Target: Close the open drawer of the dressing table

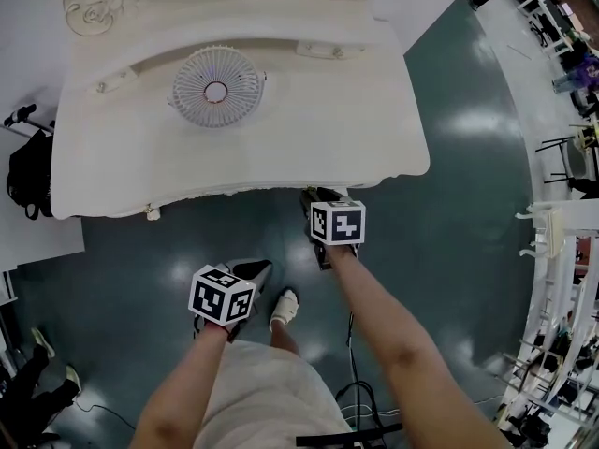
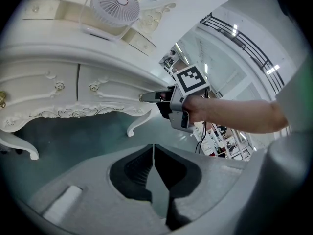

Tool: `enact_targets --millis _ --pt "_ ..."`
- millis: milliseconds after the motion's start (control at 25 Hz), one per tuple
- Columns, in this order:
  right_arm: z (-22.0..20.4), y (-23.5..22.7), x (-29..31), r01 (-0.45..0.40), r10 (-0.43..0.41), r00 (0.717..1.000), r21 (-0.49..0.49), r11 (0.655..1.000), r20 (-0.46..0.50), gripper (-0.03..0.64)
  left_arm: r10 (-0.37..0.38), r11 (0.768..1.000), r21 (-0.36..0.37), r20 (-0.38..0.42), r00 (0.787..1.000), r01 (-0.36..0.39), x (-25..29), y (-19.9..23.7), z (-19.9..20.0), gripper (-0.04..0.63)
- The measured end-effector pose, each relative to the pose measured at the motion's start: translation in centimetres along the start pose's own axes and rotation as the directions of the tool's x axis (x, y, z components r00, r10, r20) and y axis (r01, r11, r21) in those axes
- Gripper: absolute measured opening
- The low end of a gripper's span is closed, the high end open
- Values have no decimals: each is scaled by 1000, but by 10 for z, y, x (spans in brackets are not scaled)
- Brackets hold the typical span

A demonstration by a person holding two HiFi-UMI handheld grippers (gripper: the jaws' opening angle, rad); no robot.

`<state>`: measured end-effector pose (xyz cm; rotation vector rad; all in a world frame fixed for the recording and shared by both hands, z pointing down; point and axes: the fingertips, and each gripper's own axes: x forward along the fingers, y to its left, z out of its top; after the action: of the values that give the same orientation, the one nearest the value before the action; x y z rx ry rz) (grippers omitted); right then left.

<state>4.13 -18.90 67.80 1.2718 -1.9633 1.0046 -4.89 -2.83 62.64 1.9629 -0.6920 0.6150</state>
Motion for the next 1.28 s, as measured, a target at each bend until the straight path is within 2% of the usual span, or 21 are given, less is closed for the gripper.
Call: enact_targets --millis 440,640,1160,1280 --pt "-14 21 -44 -61 62 998 -10 998 23 164 -4 1000 17 18 1000 4 -8 -12 4 11" --pt "-24 31 -65 -69 70 997 -23 997 23 138 -4 999 34 25 1000 3 -13 -22 5 11" --pt "-55 53 -120 -140 138 988 18 990 67 124 -9 997 79 10 1000 8 -26 -48 -9 11" --pt "-65 58 -137 -156 153 985 34 987 75 98 -14 995 97 7 1000 14 -29 -57 -12 11"
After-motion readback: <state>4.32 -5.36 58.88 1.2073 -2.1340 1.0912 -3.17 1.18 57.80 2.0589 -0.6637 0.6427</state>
